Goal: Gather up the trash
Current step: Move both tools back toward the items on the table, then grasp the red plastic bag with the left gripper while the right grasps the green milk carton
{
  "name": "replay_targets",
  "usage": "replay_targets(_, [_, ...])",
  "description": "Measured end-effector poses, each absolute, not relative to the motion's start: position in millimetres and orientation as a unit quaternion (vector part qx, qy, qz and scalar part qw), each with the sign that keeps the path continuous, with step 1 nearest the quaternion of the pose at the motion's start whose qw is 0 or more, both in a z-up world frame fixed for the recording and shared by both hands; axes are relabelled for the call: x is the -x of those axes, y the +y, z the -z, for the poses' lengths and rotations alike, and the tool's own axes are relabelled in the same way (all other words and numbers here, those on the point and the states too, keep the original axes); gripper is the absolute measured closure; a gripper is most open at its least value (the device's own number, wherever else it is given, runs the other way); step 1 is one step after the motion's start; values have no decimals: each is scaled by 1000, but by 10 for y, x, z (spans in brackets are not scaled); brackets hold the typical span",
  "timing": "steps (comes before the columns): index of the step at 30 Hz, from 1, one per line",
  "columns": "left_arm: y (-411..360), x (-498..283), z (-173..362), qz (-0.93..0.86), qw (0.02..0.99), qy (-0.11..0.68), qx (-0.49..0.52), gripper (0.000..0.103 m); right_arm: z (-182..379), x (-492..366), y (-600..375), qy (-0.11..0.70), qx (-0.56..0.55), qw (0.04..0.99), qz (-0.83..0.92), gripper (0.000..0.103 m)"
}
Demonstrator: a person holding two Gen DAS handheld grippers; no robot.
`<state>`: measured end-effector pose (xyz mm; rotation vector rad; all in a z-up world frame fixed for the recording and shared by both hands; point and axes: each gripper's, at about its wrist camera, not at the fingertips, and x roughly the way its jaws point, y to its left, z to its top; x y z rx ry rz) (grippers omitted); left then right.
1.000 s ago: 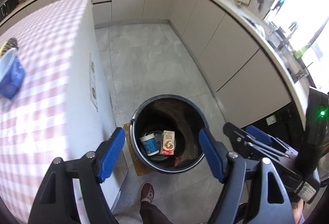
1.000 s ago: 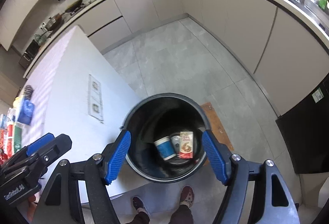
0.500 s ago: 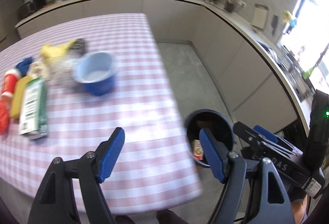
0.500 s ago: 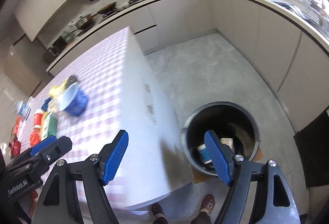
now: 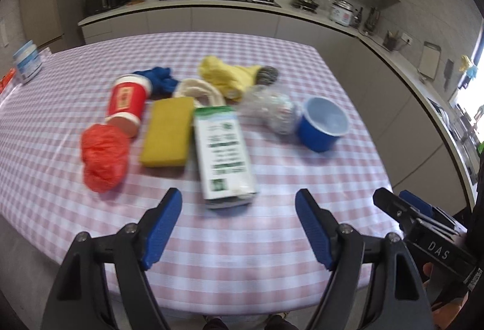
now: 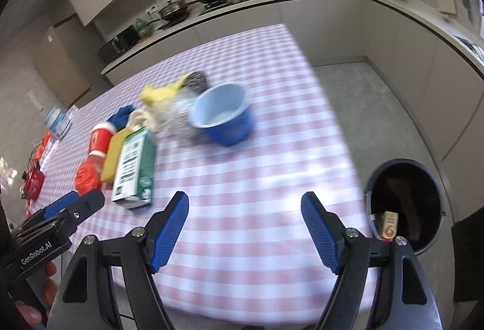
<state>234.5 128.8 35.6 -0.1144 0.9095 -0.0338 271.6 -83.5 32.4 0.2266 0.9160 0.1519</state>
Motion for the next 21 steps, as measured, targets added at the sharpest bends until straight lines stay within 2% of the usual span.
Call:
replay_targets(12, [2119, -2496, -168, -29, 895, 442, 59, 24, -229, -2918, 169, 446, -71, 886, -107, 25])
replay_targets(21, [2441, -2624, -14, -41, 889, 451, 61, 24, -134, -3121, 578, 455, -57, 880, -119, 25])
